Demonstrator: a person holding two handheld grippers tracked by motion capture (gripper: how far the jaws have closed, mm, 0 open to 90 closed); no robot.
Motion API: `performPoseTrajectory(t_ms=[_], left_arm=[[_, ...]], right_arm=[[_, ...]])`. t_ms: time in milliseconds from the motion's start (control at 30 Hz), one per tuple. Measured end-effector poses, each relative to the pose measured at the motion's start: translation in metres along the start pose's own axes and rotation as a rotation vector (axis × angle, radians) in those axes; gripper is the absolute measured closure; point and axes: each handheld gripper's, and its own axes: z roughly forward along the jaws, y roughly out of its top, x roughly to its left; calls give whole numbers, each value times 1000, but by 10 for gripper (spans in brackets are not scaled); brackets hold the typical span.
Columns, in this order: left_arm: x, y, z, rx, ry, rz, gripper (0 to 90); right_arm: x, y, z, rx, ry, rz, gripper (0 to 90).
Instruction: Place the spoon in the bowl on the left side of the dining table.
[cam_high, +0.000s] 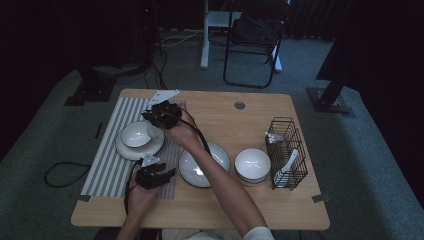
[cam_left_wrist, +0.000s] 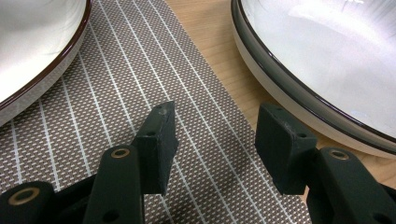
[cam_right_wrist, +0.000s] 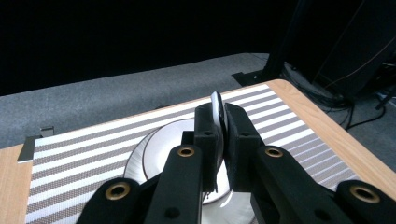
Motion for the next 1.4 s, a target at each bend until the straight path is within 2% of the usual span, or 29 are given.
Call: performPoseTrajectory(t_ms=[367, 633, 767, 800, 867, 933, 967, 1133, 1400], left_arm=[[0, 0, 0, 1, -2, 0, 492], [1, 0, 0, 1, -3, 0, 491], [1, 0, 0, 1, -2, 3, 491], [1, 0, 0, 1, -3, 2, 491], [1, 0, 0, 2, -4, 2, 491], [1, 0, 0, 2, -4, 2, 491], [1, 0, 0, 2, -3, 2, 491], [1, 0, 0, 0, -1, 2, 491], [1, 0, 0, 0, -2, 2, 491]], right_arm=[[3, 2, 17, -7, 0, 26, 846], [5, -1, 34, 9, -19, 2, 847], [4, -6, 39, 11, -18, 20, 846], [5, -7, 40, 22, -16, 11, 845], [8, -9, 41, 39, -26, -15, 843], [8, -9, 41, 39, -26, -15, 843], [10, -12, 42, 61, -25, -19, 841], [14, -20, 42, 96, -45, -49, 839], [16, -39, 36, 128, -41, -57, 834]])
